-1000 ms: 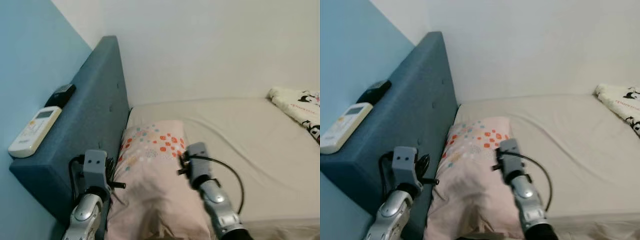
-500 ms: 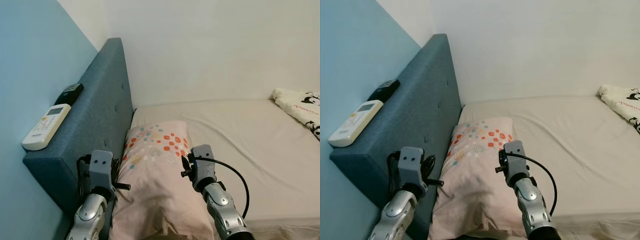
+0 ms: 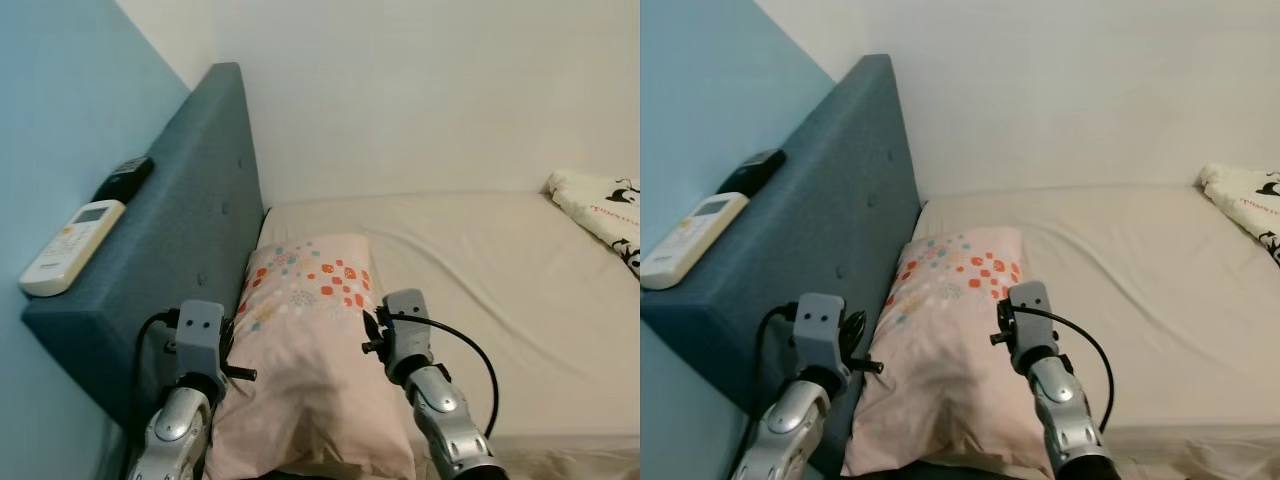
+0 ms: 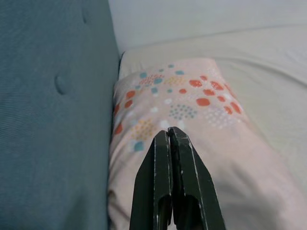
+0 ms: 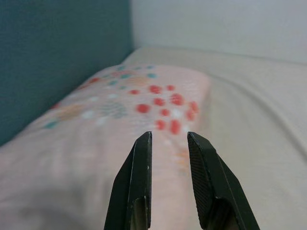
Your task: Clean up the room
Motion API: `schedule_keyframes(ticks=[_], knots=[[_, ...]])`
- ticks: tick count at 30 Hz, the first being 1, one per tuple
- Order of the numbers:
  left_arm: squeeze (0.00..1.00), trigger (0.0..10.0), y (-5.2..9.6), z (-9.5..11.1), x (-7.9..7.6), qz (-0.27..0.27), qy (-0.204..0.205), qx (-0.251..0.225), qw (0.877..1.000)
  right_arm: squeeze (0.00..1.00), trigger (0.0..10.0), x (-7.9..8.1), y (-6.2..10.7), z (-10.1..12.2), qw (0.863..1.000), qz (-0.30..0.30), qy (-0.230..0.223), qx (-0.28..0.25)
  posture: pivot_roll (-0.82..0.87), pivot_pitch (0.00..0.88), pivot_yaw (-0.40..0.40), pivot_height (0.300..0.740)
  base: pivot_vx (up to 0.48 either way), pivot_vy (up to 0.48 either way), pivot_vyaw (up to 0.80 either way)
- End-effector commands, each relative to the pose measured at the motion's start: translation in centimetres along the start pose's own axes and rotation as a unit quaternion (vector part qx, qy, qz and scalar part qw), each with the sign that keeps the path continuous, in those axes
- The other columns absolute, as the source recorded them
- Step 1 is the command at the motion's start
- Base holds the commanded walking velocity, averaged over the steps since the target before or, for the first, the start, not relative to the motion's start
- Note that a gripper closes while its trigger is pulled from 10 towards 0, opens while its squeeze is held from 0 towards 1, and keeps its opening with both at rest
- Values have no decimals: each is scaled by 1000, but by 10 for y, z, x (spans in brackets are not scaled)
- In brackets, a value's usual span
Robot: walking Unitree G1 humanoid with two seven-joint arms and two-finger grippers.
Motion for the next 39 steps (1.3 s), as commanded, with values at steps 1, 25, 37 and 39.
schedule_keyframes(ticks=[1,25,37,39], knots=[[0,10000,4,-7,5,7,-8,14,1000,0,10000,5,0,-2,1000,3,-14,3,8,61,13,724,0,-304,0],[0,10000,5,-9,5,5,-11,21,1000,0,10000,4,1,-5,1000,4,-17,10,8,48,16,724,0,-305,0],[0,10000,6,-10,5,3,-12,23,1000,0,10000,7,2,-5,1000,11,-11,13,10,57,16,724,0,-304,373],[0,10000,6,-10,5,3,-12,24,1000,0,10000,6,2,-5,1000,7,-18,11,12,59,16,724,0,-304,341]])
Point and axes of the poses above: a point about 5 cm out from each wrist's last joint towards the gripper, its own y axis pointing back from the gripper into the wrist, its own z axis along the axis of the wrist's last joint, x = y × z, the point moved 6 cm from there along -y, pointing out of the wrist towards the gripper, and after that the axes turned 6 degrees about -y, right-handed, at the moved point
